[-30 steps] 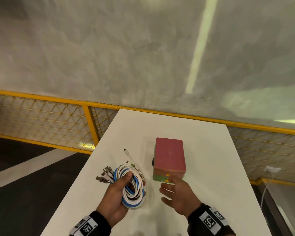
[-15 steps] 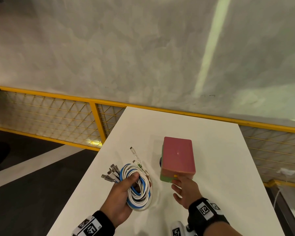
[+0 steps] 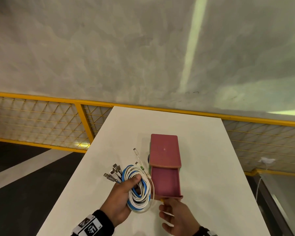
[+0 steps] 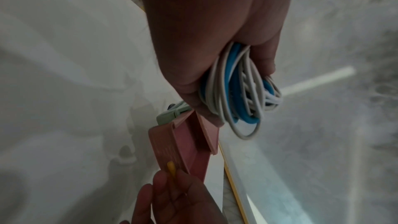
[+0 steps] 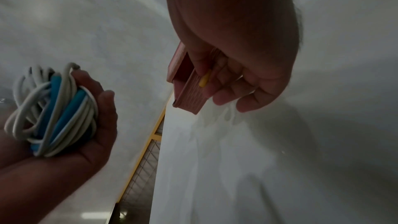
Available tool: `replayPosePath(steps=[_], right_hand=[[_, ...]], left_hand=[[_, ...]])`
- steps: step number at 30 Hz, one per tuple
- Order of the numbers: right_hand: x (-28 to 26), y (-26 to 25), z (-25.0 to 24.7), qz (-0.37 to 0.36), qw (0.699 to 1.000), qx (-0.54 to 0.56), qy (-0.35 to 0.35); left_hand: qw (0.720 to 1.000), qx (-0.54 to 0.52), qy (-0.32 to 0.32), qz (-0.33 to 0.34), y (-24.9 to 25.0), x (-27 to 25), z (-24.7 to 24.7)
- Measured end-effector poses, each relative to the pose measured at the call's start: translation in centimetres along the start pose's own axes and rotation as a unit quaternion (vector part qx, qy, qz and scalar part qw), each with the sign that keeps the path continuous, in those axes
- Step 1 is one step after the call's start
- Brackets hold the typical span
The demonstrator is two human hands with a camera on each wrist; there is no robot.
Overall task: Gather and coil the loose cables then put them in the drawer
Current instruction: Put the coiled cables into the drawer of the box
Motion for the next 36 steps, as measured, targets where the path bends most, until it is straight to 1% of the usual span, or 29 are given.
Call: replayPosePath(steps=[4,7,8,9,11,13,15,17,19,21,24,26,28,29,30,31,33,34,35,36], right_hand=[[-0.8,-0.1,0.0,-0.003,1.0,-0.022,-0.003],[-1.9,-0.6,-0.5,0.008,0.996,-0.083,-0.018],[-2.5,-1.0,-0.8,0.001,0.994,-0.11,-0.019],[-3.0,-1.6,-1.1,-0.017,0.99,-0.139,-0.015],[-3.9,-3.1,-1.4,-0.097,0.983,-0.154,-0.006],[-5.0,-4.9,-0.7,-0.184,0.977,-0.105,-0.021],[-5.8,-6.2,0.5,-0.224,0.97,-0.073,-0.058],[-5.9,-7.0,1.2,-0.252,0.958,-0.121,-0.064],[-5.1,-7.3,0.9,-0.26,0.951,-0.164,-0.038],[-4.4,-7.6,0.6,-0.262,0.947,-0.185,-0.028],[-3.5,-7.7,0.4,-0.222,0.965,-0.135,-0.025],[-2.7,-7.7,0.1,-0.21,0.969,-0.131,-0.006],[-2.2,-7.7,0.0,-0.208,0.963,-0.171,0.005],[-1.9,-7.7,-0.1,-0.203,0.96,-0.192,0.005],[-1.8,-7.7,-0.2,-0.195,0.957,-0.213,0.002],[-1.6,-7.5,-0.3,-0.184,0.956,-0.229,0.001],[-1.6,-7.4,-0.4,-0.176,0.951,-0.255,-0.001],[-1.5,-7.3,-0.5,-0.18,0.95,-0.256,0.002],[-1.7,-7.3,-0.4,-0.182,0.95,-0.255,0.007],[-1.8,-7.3,-0.3,-0.182,0.947,-0.263,0.017]], left_hand=[[1.0,0.022,-0.005,0.005,-0.3,-0.1,0.4],[0.999,0.05,-0.008,0.003,-0.4,0.1,0.5],[0.998,0.06,-0.01,-0.001,-0.4,0.2,0.6],[0.997,0.073,-0.015,-0.006,-0.5,0.3,0.8],[0.994,0.103,-0.035,-0.021,-0.8,0.5,1.4],[0.988,0.137,-0.056,-0.05,-1.4,0.6,2.4],[0.978,0.172,-0.081,-0.082,-1.9,0.9,3.8],[0.965,0.214,-0.11,-0.103,-2.2,1.4,5.4],[0.951,0.255,-0.13,-0.116,-2.2,2.1,6.6],[0.94,0.284,-0.138,-0.131,-2.1,2.7,7.3],[0.923,0.336,-0.123,-0.143,-2.1,3.7,7.6],[0.907,0.371,-0.12,-0.161,-2.2,4.3,7.4],[0.885,0.415,-0.13,-0.168,-2.6,5.3,7.1],[0.869,0.448,-0.134,-0.16,-2.7,5.6,7.2],[0.843,0.502,-0.129,-0.143,-2.6,5.9,7.1],[0.81,0.56,-0.123,-0.122,-2.3,5.9,7.3],[0.729,0.675,-0.093,-0.062,-1.7,6.5,7.4],[0.697,0.713,-0.074,-0.036,-1.6,6.8,7.6],[0.68,0.731,-0.056,-0.019,-1.4,6.9,7.7],[0.668,0.743,-0.038,0.001,-1.5,7.2,7.7]])
Point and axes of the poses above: each hand's wrist, its own x-axis towards the middle knuckle, its own z-axis out of the palm, y = z × x, the point moved 4 cm from there along x, towards the middle knuckle, and after that the axes turned 4 degrees about x, right-handed, at the moved point
